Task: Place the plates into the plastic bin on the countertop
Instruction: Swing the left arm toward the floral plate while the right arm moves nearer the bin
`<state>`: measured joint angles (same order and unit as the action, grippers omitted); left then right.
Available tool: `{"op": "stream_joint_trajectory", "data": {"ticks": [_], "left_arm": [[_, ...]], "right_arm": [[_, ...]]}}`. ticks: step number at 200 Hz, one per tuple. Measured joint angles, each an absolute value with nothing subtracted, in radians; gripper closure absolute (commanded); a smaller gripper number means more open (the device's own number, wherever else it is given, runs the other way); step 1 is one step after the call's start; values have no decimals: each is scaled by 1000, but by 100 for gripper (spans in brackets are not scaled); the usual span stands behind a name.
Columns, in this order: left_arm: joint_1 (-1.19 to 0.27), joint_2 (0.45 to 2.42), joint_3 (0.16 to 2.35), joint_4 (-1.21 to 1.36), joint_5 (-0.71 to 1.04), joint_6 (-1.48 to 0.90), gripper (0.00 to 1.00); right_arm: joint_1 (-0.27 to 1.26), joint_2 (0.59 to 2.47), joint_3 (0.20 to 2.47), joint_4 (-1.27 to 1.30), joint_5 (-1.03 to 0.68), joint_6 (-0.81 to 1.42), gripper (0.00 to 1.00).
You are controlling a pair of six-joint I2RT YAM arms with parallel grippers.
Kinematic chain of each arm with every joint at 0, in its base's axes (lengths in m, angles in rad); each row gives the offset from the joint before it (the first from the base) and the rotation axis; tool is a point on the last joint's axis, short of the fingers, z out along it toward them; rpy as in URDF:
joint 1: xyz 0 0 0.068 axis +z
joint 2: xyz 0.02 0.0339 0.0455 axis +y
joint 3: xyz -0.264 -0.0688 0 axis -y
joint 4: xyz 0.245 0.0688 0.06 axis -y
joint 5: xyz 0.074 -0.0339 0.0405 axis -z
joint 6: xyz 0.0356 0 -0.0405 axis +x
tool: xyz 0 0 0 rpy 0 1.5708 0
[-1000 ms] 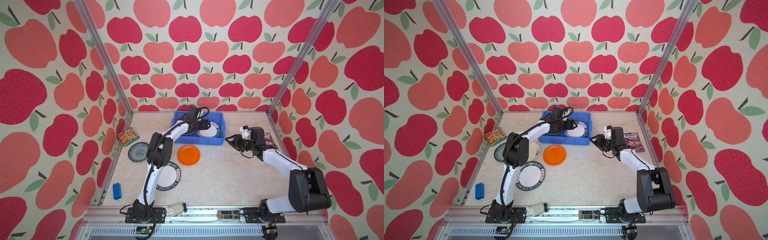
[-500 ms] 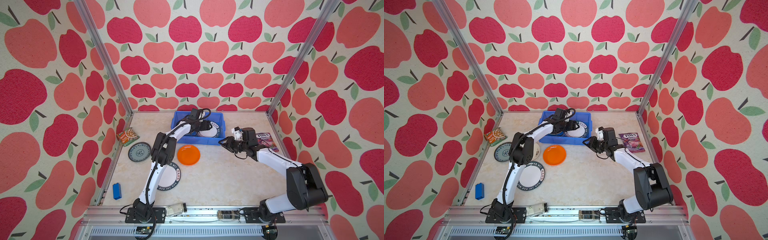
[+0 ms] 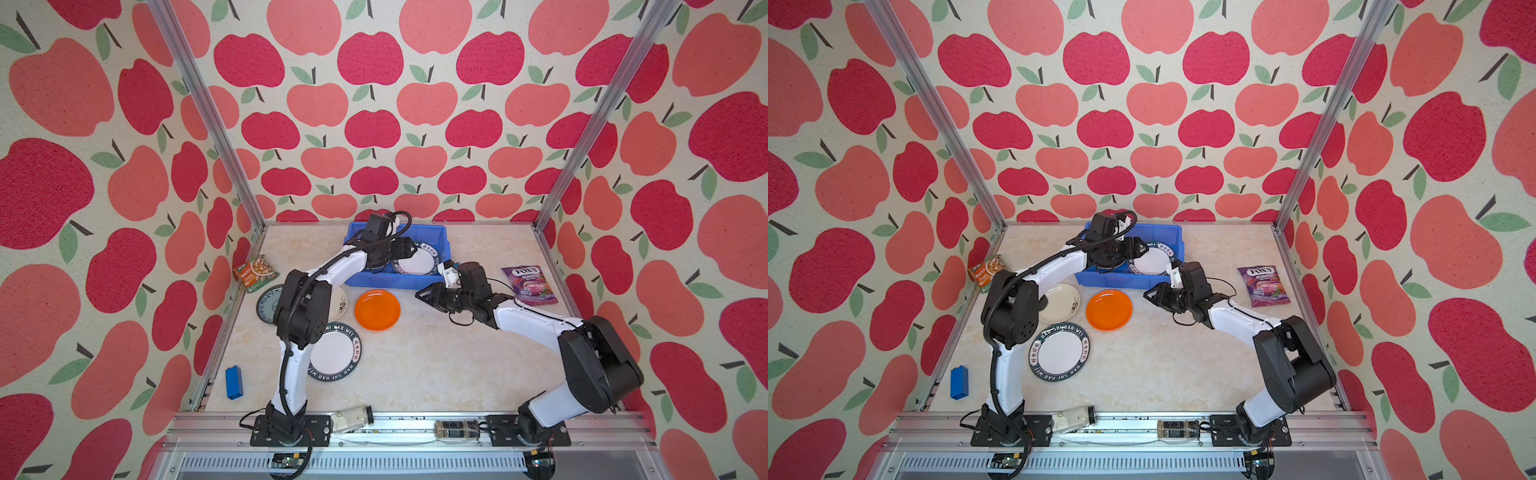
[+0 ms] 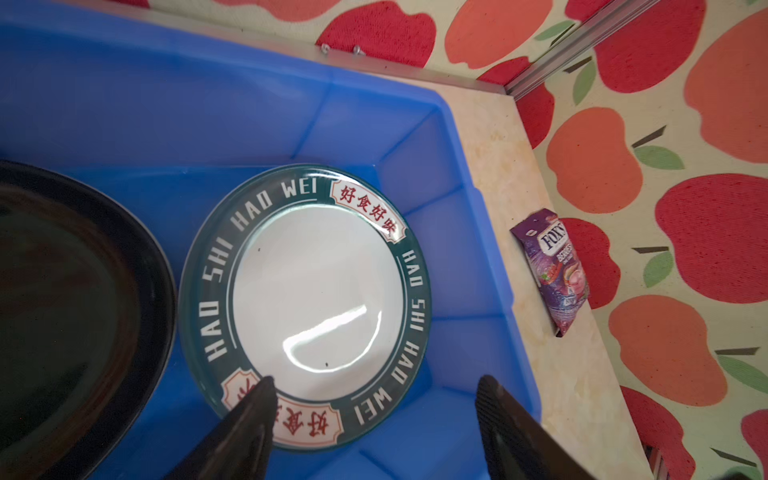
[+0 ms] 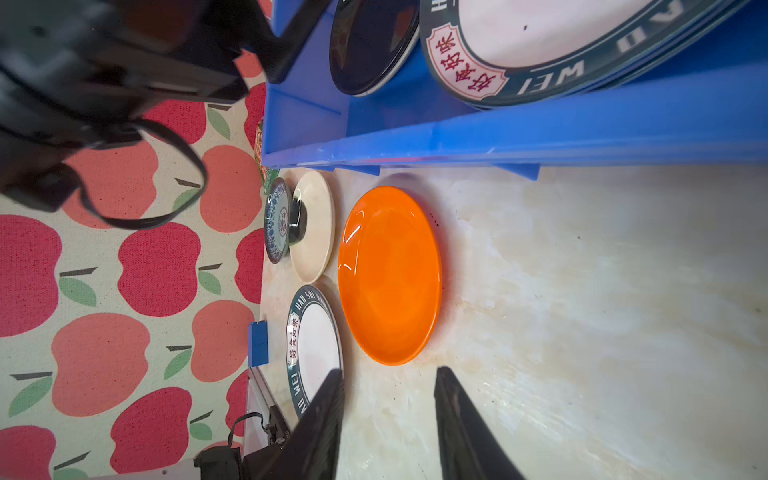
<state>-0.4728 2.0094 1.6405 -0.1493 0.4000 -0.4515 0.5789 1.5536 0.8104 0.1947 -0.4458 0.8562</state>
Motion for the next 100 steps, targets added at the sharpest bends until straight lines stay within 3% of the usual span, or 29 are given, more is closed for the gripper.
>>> {"op": "stream_joint_trajectory", "data": {"ticks": [49, 100], "left_arm": [[-424, 1564, 1309, -25, 369, -484, 21], [-300, 1199, 950, -148, 276, -537, 20]], "right_arm": [[651, 1618, 788, 300, -401, 902, 58], [688, 1663, 768, 373, -386, 950, 59]]}}
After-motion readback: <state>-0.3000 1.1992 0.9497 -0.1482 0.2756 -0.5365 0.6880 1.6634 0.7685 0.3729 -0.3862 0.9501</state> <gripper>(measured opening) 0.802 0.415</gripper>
